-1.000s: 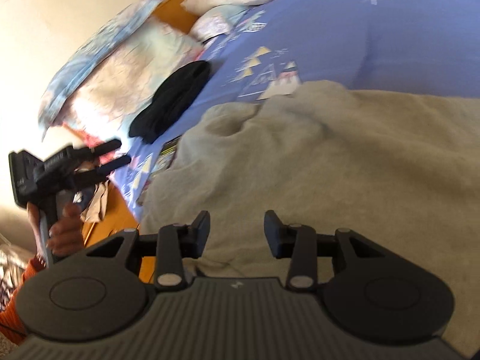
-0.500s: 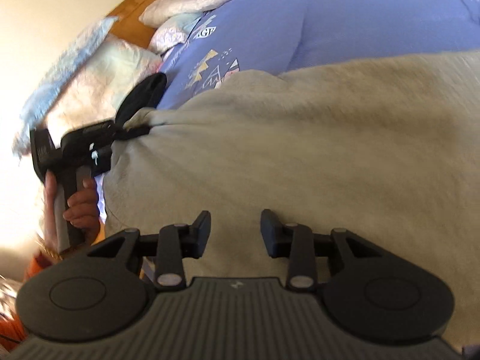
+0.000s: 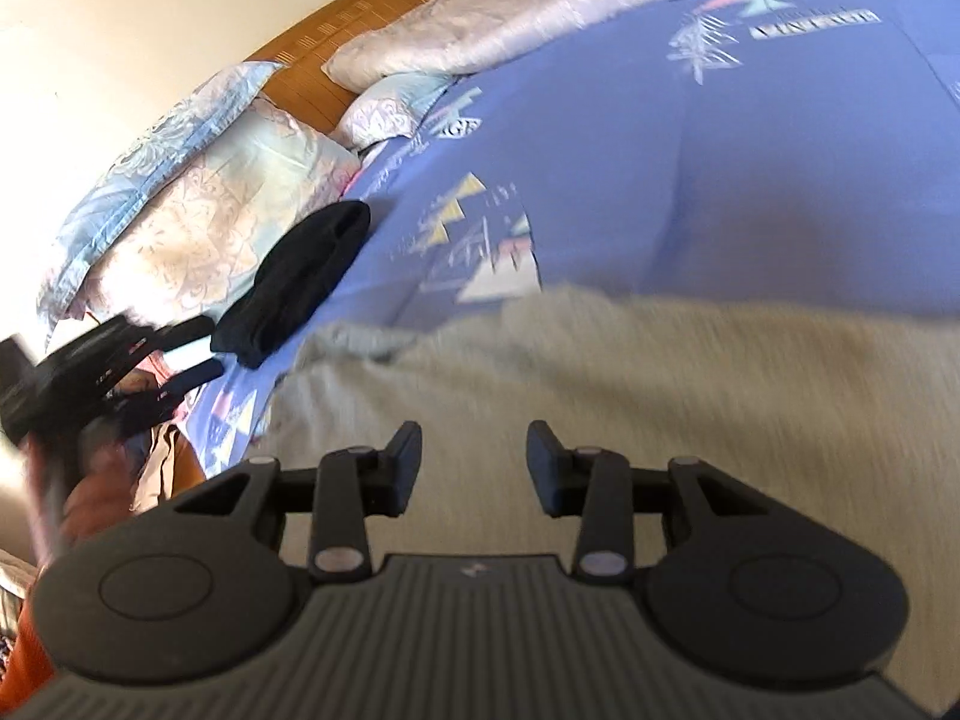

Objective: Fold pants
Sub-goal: 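Lay the sweatpants flat on the bed and open the left gripper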

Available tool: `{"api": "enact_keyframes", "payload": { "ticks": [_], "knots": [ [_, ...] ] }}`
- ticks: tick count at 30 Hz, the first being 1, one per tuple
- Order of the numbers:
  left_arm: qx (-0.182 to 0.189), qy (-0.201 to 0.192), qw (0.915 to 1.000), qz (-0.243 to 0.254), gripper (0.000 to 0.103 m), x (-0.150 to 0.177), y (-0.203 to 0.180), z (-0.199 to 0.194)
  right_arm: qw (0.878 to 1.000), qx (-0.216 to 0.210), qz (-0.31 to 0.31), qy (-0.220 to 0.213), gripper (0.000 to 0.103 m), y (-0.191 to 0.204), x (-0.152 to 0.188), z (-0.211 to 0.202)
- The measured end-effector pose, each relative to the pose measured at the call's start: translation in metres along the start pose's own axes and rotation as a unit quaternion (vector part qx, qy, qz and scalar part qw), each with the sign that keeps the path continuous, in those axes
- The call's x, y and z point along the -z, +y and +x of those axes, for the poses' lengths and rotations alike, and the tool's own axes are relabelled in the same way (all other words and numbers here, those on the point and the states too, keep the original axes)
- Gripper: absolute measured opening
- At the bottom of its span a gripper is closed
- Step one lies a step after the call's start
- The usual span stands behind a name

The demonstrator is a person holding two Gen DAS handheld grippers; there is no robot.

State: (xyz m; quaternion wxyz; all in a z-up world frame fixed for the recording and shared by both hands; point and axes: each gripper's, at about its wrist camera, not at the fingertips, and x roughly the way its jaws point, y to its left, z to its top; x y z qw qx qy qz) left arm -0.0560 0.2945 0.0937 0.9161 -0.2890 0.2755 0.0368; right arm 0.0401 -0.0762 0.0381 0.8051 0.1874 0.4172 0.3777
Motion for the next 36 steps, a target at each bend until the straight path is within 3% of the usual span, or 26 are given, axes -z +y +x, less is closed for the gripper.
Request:
{"api": "enact_keyframes", "payload": {
  "ticks": [4,6,7,9,10,12,16,20,23,25,28,30,32,34,36],
  "knots": [
    [0.047,0.055,0.9961,0.050,0.045,0.035,-0.023,0.009,1.000,0.027,0.004,0.001,0.041,-0.011,-0.021,0.038],
    [0.016,0.095,0.9921,0.080,0.045,0.055,-0.033,0.030,0.996,0.090,0.008,0.007,0.037,-0.029,-0.029,0.059],
    [-0.009,0.115,0.9892,0.091,0.042,0.064,-0.034,0.043,0.992,0.127,0.011,0.012,0.015,-0.040,-0.032,0.070],
    [-0.058,0.142,0.9810,0.119,0.025,0.082,-0.033,0.066,0.991,0.116,0.060,-0.007,0.004,-0.068,-0.036,0.070],
    [-0.065,0.138,0.9801,0.127,0.026,0.087,-0.035,0.067,0.989,0.106,0.100,-0.009,0.004,-0.079,-0.038,0.066],
    [-0.075,0.131,0.9782,0.143,0.033,0.088,-0.047,0.064,0.985,0.098,0.141,-0.019,0.010,-0.091,-0.036,0.049],
    [-0.066,0.109,0.9837,0.127,0.041,0.083,-0.060,0.042,0.988,0.067,0.132,-0.042,0.033,-0.093,-0.017,-0.002],
    [-0.029,0.070,0.9870,0.142,0.042,0.080,-0.085,0.022,0.990,0.044,0.123,-0.060,0.033,-0.093,0.013,-0.060],
    [-0.006,0.064,0.9813,0.181,0.044,0.092,-0.107,0.020,0.989,0.051,0.113,-0.076,0.034,-0.091,0.032,-0.096],
    [-0.004,0.073,0.9770,0.200,0.044,0.103,-0.117,0.022,0.989,0.064,0.100,-0.083,0.034,-0.087,0.045,-0.111],
    [-0.013,0.114,0.9751,0.189,0.044,0.115,-0.117,0.040,0.989,0.095,0.077,-0.087,0.035,-0.079,0.061,-0.122],
    [-0.042,0.140,0.9718,0.185,0.044,0.124,-0.112,0.052,0.988,0.102,0.078,-0.084,0.037,-0.084,0.072,-0.128],
    [-0.078,0.162,0.9653,0.189,0.042,0.134,-0.107,0.064,0.986,0.110,0.107,-0.071,0.037,-0.097,0.081,-0.121],
    [-0.084,0.153,0.9638,0.202,0.043,0.136,-0.112,0.063,0.981,0.119,0.143,-0.060,0.035,-0.112,0.089,-0.111],
    [-0.091,0.155,0.9628,0.202,0.044,0.136,-0.115,0.064,0.978,0.101,0.167,-0.078,0.036,-0.118,0.092,-0.113]
  ]
}}
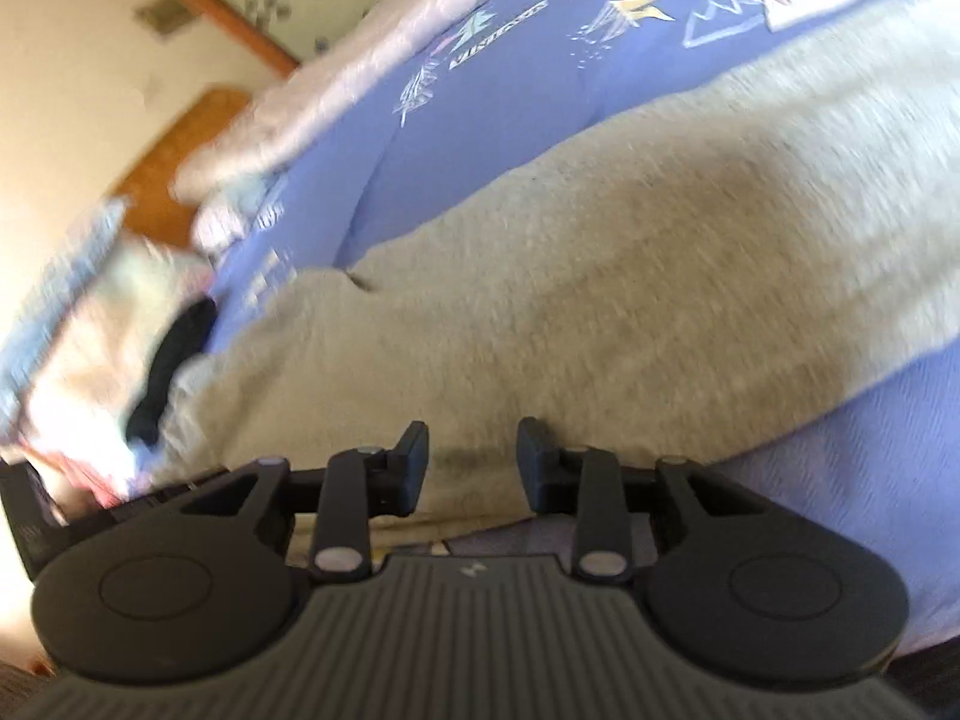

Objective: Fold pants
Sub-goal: 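Lay the sweatpants flat on the bed and open the left gripper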

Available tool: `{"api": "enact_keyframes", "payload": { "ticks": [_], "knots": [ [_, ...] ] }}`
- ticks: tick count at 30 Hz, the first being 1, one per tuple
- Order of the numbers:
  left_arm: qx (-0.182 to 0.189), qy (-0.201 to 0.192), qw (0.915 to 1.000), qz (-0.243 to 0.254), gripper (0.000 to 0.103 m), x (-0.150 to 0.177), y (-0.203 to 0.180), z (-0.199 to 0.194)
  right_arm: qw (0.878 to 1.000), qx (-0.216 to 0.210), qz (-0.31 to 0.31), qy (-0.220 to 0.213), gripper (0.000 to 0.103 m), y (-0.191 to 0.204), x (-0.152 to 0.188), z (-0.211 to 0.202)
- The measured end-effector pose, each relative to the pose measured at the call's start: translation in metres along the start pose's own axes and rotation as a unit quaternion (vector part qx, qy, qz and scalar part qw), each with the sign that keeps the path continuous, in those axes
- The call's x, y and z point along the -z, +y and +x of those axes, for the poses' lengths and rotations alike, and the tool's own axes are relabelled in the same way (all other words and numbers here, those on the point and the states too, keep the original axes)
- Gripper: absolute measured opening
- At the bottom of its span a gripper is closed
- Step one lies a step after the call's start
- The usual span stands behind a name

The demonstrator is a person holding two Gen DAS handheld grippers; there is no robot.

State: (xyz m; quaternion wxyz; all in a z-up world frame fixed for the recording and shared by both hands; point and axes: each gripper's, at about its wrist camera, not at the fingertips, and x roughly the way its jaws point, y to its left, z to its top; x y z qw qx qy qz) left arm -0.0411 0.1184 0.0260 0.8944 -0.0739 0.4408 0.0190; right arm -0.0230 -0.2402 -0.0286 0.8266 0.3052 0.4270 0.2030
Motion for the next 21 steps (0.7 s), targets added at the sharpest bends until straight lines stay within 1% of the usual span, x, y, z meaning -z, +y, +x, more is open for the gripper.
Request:
{"api": "enact_keyframes", "payload": {
  "ticks": [4,10,12,15,19,21],
  "knots": [
    [-0.003,0.003,1.0000,-0.008,0.050,-0.003,-0.002,0.002,1.000,-0.008,0.010,0.003,0.036,-0.003,-0.003,0.004],
    [-0.005,0.000,1.0000,-0.004,0.052,0.002,-0.006,0.001,0.998,-0.030,0.054,-0.005,0.036,-0.017,0.000,0.002],
    [0.005,-0.004,0.9999,-0.012,0.052,0.001,-0.006,-0.004,0.998,-0.032,0.054,-0.005,0.036,-0.022,0.001,-0.009],
    [0.032,-0.021,0.9992,-0.013,0.052,0.001,-0.007,-0.015,0.998,-0.030,0.052,-0.008,0.036,-0.023,0.003,-0.013],
    [0.073,-0.043,0.9964,0.006,0.052,0.001,-0.018,-0.024,0.998,-0.027,0.054,-0.013,0.036,-0.023,0.005,-0.014],
    [0.084,-0.037,0.9957,0.015,0.052,0.002,-0.025,-0.019,0.998,-0.026,0.058,-0.018,0.036,-0.023,0.007,-0.014]
  ]
}}
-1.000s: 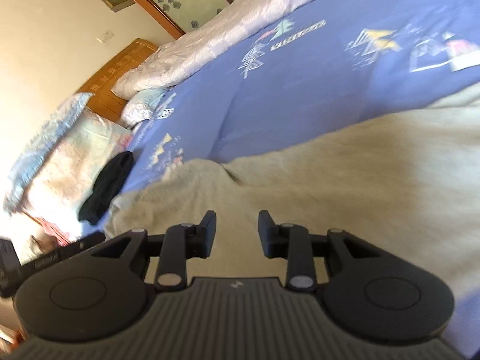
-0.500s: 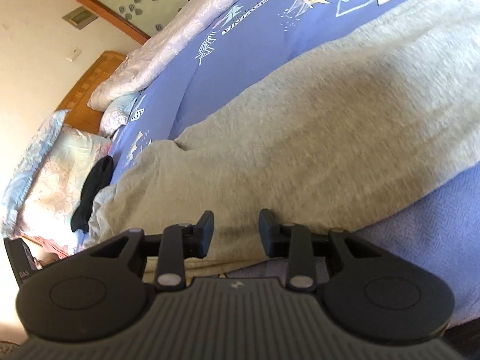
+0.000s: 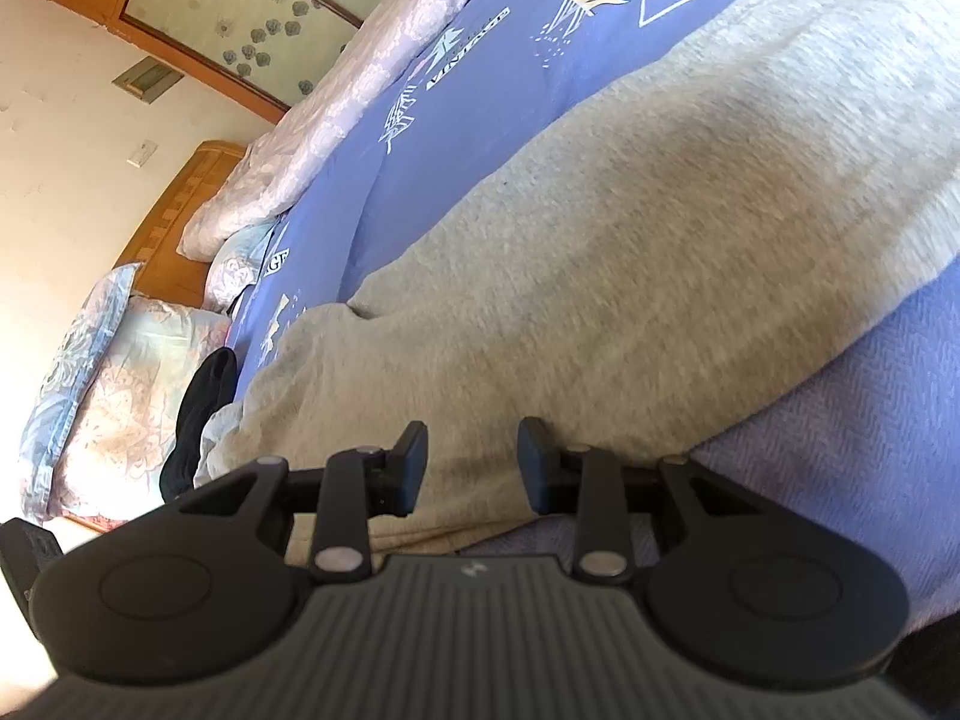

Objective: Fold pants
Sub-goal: 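Lay the sweatpants flat on the bed and open the left gripper, then reach the right gripper to a sweatpants leg cuff and pinch it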

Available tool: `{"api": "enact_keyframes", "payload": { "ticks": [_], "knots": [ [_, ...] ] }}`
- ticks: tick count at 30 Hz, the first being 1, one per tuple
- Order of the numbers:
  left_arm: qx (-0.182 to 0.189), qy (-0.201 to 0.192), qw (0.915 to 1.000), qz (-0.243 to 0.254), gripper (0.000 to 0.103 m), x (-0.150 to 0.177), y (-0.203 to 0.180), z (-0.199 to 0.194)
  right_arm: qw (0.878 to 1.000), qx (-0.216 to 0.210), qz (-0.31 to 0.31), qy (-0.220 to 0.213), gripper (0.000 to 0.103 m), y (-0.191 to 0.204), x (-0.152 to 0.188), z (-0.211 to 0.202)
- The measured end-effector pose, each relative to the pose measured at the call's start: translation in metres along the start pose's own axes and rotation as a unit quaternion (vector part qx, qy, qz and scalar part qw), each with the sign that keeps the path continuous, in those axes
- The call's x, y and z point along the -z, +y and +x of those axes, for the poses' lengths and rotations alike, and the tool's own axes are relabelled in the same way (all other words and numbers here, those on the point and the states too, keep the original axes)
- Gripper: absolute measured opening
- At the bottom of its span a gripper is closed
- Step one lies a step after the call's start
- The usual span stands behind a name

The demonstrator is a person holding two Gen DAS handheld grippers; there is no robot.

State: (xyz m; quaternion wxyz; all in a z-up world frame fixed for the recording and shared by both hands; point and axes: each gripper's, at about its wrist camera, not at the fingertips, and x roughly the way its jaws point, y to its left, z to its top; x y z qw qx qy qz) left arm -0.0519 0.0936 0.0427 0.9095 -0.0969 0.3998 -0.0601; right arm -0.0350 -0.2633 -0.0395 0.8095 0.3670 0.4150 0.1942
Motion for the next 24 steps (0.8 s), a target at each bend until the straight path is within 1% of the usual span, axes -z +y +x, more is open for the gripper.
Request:
{"api": "enact_keyframes", "payload": {
  "ticks": [2,4,6,8,13,19,21,24],
  "knots": [
    [0.004,0.019,0.9998,-0.001,0.052,0.003,-0.004,0.010,1.000,0.002,0.000,-0.004,0.036,0.002,0.002,0.001],
    [0.004,0.049,0.9987,-0.017,0.052,0.010,-0.003,0.025,1.000,0.003,0.000,-0.008,0.036,0.002,0.004,0.001],
    [-0.003,0.039,0.9992,-0.010,0.053,0.014,-0.006,0.027,1.000,0.005,0.000,-0.012,0.036,0.004,0.006,0.001],
    [-0.006,0.041,0.9991,-0.009,0.053,0.014,-0.007,0.027,1.000,0.005,-0.001,-0.014,0.036,0.004,0.006,0.001],
    [0.010,0.043,0.9984,-0.035,0.053,0.013,0.002,0.026,1.000,0.006,0.003,-0.014,0.036,0.004,0.006,0.001],
    [0.003,0.042,0.9988,-0.023,0.053,0.013,-0.003,0.026,1.000,0.000,0.018,-0.019,0.036,0.005,0.004,-0.003],
    [0.005,0.042,0.9988,-0.026,0.053,0.013,-0.002,0.026,0.998,-0.011,0.030,-0.047,0.038,0.001,-0.001,-0.016],
    [0.004,0.043,0.9988,-0.023,0.054,0.013,-0.002,0.027,0.994,-0.007,0.045,-0.098,0.039,-0.010,-0.013,-0.044]
  ]
}}
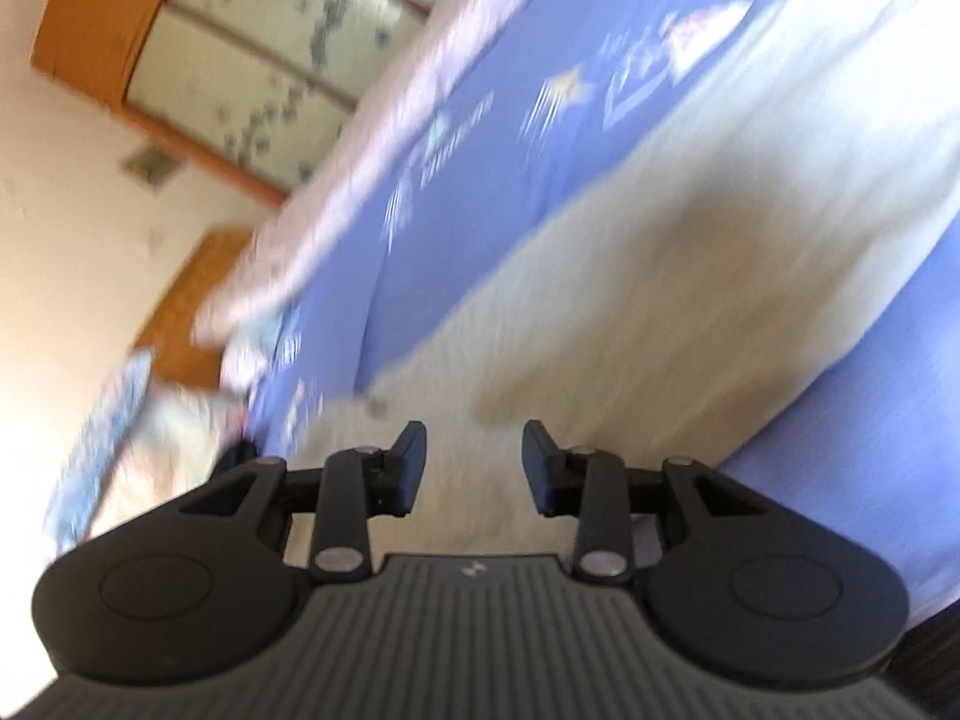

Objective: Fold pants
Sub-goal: 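Reach the right gripper to a sweatpants leg cuff and pinch it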

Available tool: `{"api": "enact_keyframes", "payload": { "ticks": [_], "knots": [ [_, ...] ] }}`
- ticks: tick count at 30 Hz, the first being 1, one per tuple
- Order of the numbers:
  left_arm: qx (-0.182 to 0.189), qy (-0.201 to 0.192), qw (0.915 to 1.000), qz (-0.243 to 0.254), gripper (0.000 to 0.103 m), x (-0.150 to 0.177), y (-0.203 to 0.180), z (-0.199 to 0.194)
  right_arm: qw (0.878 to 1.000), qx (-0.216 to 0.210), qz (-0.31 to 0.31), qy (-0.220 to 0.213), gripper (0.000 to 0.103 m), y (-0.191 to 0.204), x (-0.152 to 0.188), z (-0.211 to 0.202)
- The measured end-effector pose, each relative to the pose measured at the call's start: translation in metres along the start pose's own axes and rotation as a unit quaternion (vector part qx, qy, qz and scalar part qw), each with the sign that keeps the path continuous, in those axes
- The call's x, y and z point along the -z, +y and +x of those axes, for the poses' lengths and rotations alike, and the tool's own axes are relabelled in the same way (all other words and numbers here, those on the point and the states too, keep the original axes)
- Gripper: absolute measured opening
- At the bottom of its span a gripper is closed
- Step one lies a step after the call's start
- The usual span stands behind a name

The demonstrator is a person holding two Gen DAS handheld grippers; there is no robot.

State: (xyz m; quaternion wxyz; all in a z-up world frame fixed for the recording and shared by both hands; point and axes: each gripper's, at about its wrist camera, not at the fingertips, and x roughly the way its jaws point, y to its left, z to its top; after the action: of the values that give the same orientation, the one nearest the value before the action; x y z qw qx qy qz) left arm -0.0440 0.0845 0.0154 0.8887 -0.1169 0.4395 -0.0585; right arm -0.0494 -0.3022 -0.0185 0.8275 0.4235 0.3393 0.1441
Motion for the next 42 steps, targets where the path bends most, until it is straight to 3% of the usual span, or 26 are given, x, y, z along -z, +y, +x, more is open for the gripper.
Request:
{"api": "enact_keyframes", "payload": {
  "ticks": [8,14,19,22,27,34,41,42],
  "knots": [
    [-0.007,0.002,0.9999,0.009,0.056,0.000,-0.004,0.001,0.989,0.069,0.038,-0.121,0.039,-0.042,-0.040,-0.075],
    [-0.009,0.013,0.9999,0.006,0.060,-0.004,-0.006,0.003,0.971,0.117,0.078,-0.195,0.041,-0.072,-0.043,-0.124],
    [0.006,0.026,0.9994,-0.025,0.061,-0.011,0.002,0.004,0.952,0.121,0.150,-0.239,0.042,-0.102,-0.040,-0.150],
    [0.010,0.031,0.9991,-0.027,0.061,-0.013,0.003,0.003,0.945,0.119,0.176,-0.248,0.042,-0.112,-0.038,-0.156],
    [0.017,0.037,0.9984,-0.040,0.060,-0.018,0.003,-0.002,0.947,0.123,0.173,-0.241,0.042,-0.115,-0.046,-0.149],
    [0.021,0.028,0.9986,-0.039,0.060,-0.029,-0.008,-0.014,0.948,0.124,0.159,-0.245,0.042,-0.131,-0.084,-0.143],
    [0.011,0.045,0.9986,-0.026,0.060,-0.032,-0.027,-0.006,0.947,0.148,0.157,-0.239,0.042,-0.159,-0.115,-0.129],
    [0.010,0.048,0.9985,-0.025,0.060,-0.033,-0.029,-0.003,0.949,0.140,0.159,-0.234,0.038,-0.162,-0.118,-0.126]
  ]
}}
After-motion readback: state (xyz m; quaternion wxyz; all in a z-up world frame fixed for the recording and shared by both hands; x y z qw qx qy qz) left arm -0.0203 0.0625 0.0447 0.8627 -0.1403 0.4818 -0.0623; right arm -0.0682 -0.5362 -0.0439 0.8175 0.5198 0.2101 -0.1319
